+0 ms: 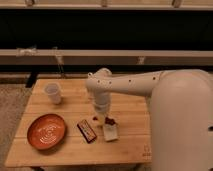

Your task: Place the pepper on the white sponge

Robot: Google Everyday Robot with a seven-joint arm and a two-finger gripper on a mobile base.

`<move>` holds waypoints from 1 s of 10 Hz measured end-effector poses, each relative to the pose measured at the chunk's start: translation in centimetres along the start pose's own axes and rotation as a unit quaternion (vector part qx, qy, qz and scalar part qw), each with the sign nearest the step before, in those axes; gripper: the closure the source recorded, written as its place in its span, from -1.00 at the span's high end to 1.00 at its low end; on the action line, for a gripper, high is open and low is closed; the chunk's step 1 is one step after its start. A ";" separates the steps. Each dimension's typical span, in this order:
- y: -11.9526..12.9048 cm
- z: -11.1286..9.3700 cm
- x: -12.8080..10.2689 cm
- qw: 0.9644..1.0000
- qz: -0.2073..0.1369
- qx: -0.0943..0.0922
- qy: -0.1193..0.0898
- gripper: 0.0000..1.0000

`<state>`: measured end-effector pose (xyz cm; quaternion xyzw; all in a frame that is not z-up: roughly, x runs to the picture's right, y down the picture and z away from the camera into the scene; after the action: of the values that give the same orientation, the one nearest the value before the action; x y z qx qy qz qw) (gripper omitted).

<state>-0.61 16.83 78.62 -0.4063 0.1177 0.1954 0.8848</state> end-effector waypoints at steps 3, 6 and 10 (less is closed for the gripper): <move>0.6 0.8 1.4 1.000 0.001 -0.010 0.012 -0.70; 0.8 1.4 2.3 1.000 0.005 -0.016 0.023 -0.70; 0.2 2.5 2.9 0.999 0.003 -0.026 0.041 -0.26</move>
<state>1.97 19.61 79.02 -0.4360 0.1499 0.1846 0.8680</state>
